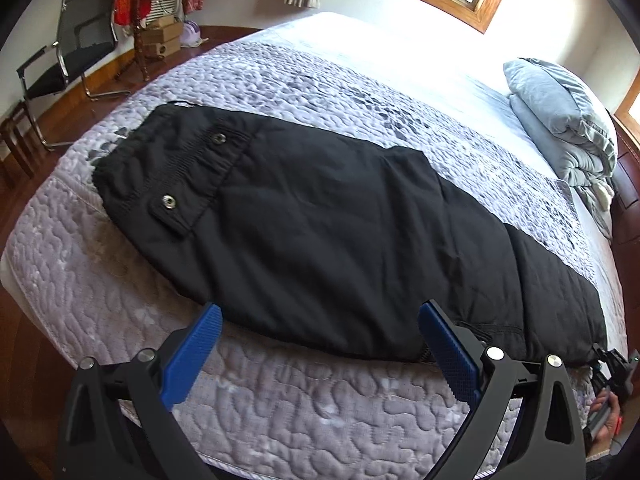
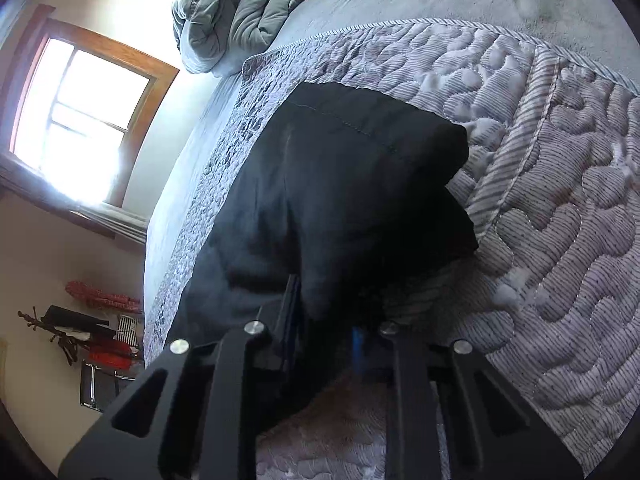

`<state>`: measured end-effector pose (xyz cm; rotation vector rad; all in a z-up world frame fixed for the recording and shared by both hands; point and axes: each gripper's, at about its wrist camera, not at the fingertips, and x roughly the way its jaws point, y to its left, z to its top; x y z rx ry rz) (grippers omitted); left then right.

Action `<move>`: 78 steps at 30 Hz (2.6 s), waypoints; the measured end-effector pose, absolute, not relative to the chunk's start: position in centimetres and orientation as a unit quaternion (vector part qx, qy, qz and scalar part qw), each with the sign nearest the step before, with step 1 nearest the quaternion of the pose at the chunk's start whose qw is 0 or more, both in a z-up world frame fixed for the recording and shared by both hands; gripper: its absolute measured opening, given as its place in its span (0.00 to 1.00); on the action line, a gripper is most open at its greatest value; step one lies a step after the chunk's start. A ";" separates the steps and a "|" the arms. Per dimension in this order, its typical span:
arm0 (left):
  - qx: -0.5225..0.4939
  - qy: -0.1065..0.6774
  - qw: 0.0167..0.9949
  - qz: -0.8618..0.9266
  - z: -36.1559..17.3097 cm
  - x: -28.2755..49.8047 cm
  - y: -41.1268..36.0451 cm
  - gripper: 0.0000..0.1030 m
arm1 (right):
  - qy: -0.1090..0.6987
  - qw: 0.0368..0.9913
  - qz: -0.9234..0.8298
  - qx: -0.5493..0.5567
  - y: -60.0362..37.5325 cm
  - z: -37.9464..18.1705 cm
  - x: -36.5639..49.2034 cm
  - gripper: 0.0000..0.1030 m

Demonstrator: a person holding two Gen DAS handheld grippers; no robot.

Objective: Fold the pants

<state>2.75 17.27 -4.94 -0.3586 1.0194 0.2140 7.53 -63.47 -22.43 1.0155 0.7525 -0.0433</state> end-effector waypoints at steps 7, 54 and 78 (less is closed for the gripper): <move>-0.192 0.496 0.840 0.106 -6.1 2.7 19.1 0.96 | 0.345 0.837 -0.043 0.423 -62.1 -19.6 7.9 0.12; -0.255 0.489 0.828 0.102 -6.2 -0.5 22.1 0.96 | 0.424 0.884 0.194 -0.032 -27.8 -14.5 10.2 0.15; -0.272 0.492 0.822 0.098 -6.7 -0.7 22.1 0.96 | 0.421 0.864 0.271 -0.044 -28.2 -15.0 5.9 0.83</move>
